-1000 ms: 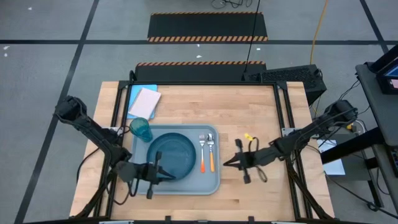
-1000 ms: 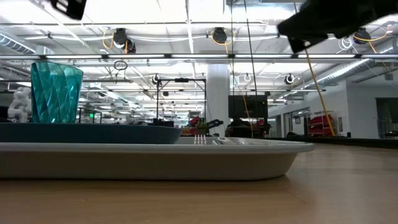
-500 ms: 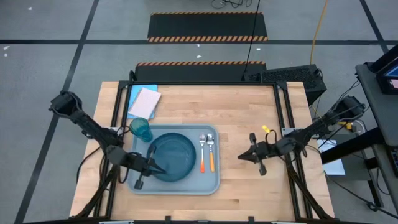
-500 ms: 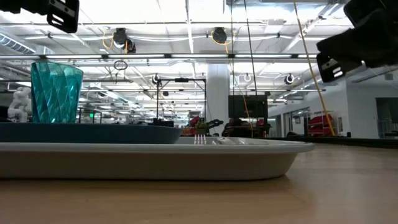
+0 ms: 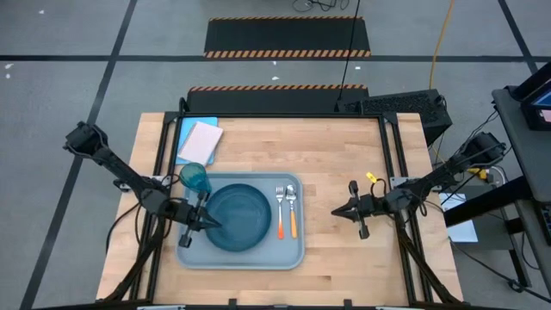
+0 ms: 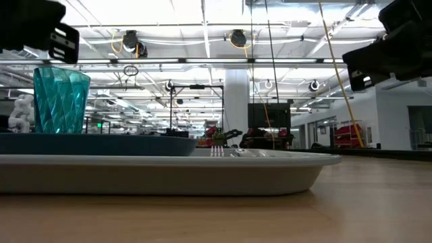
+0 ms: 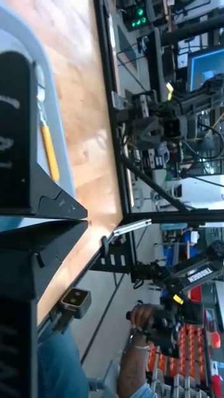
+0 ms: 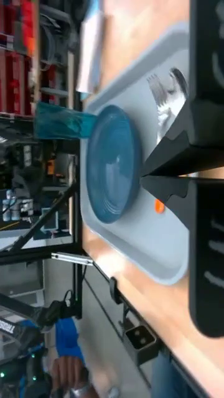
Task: Pick and place plate/cup/fork/spoon on tray
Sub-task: Return to Home Position
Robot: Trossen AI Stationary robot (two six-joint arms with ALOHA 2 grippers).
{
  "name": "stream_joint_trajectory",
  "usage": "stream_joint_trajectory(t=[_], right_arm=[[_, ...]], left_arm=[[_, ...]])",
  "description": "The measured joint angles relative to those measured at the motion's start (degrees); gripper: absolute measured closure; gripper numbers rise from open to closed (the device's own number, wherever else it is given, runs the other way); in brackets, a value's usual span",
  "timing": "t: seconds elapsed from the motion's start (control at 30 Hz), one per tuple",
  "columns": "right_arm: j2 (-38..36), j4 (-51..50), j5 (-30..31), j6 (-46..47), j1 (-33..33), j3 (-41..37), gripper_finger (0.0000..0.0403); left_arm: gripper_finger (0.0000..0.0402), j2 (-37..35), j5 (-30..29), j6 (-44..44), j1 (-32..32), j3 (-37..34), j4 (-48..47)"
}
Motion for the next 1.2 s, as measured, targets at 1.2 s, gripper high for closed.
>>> stream_joint_trajectory(t=[1.2], right_arm=[[0.01, -0.6, 4.01, -19.02, -11.8, -0.15, 0.0403]], left_arm=[[0.0383, -2.55, 17.57, -0.55, 23.0, -2.66, 0.2]])
